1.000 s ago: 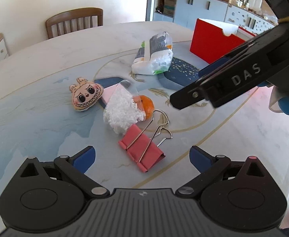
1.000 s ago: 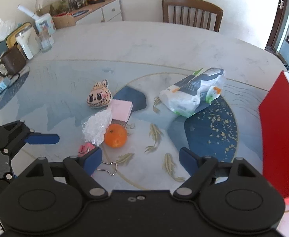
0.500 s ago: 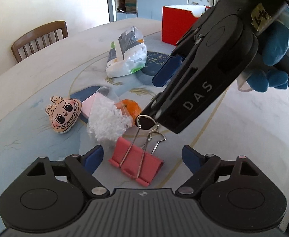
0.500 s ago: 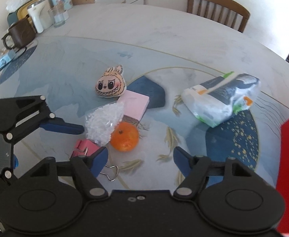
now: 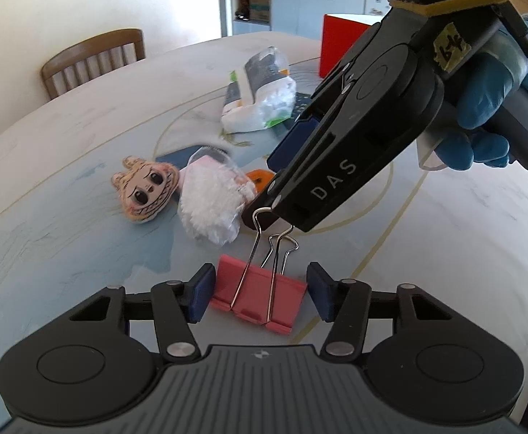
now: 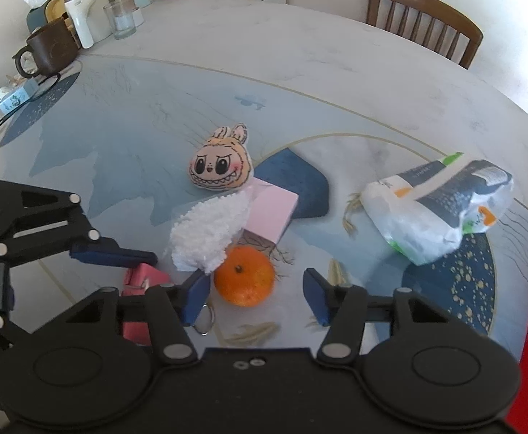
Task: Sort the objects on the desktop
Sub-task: 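Grasp the orange with the right gripper while the left grasps the pink binder clip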
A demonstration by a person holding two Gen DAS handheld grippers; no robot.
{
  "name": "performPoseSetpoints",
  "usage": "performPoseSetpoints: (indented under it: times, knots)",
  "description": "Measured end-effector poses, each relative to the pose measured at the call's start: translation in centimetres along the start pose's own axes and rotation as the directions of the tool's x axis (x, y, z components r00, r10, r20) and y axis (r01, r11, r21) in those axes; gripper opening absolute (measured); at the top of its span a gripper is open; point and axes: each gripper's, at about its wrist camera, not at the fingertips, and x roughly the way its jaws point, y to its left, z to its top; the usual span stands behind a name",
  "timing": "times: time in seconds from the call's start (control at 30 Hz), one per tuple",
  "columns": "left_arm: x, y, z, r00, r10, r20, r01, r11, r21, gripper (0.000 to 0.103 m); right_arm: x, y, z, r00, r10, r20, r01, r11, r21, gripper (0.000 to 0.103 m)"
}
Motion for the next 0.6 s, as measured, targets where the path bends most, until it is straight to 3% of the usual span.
performPoseSetpoints:
  times: [0.4, 0.6]
  knots:
    - [-1.7, -0.5, -1.6, 0.999, 0.043, -0.007, -0.043, 0.996, -0.081, 0.054, 0.2, 0.7, -0.4, 1.0, -0.015, 0.014, 0.015, 1.0, -0.002, 0.036]
    - [-2.2, -1.0, -2.0, 0.998, 0.051, -0.021, -0.053, 0.993, -0.109, 0.054, 0.0, 0.4, -1.1, 0.999, -0.013, 0.034, 0.012, 1.0, 0.024, 0.035]
